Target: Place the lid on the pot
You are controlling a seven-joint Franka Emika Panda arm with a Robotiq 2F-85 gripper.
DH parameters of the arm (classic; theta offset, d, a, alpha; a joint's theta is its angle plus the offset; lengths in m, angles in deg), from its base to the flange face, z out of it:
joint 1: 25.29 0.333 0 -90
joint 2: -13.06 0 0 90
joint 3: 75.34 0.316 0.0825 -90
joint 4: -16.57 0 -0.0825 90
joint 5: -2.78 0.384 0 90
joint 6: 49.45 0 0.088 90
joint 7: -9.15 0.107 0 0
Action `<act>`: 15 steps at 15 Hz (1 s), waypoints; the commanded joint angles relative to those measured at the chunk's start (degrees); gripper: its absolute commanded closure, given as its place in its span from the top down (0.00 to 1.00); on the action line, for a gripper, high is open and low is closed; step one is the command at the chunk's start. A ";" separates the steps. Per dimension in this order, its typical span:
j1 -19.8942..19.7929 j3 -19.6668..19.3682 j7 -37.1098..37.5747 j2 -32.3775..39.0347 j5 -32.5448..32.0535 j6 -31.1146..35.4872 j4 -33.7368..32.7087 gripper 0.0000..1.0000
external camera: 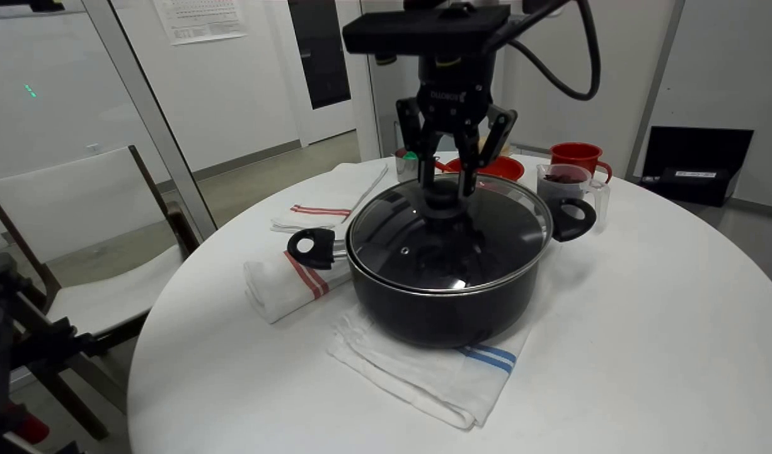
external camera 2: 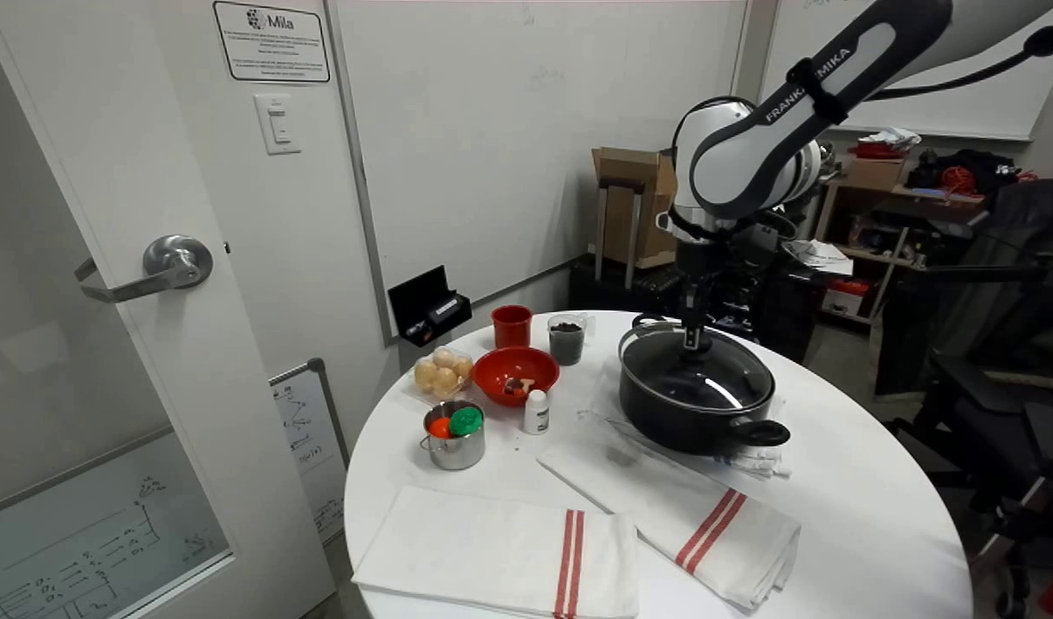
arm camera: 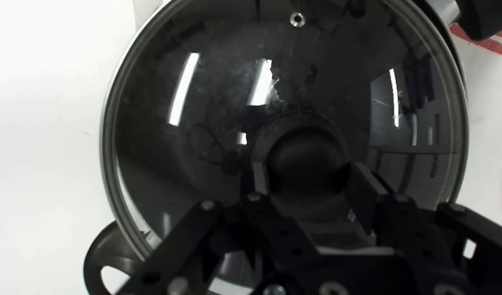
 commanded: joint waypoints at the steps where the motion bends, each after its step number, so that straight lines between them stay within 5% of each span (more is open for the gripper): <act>1: 0.31 -0.24 0.73 -1.77 -0.37 0.84 1.86 0.25; 15: 0.48 -0.17 0.48 -3.26 -0.76 2.57 4.29 0.25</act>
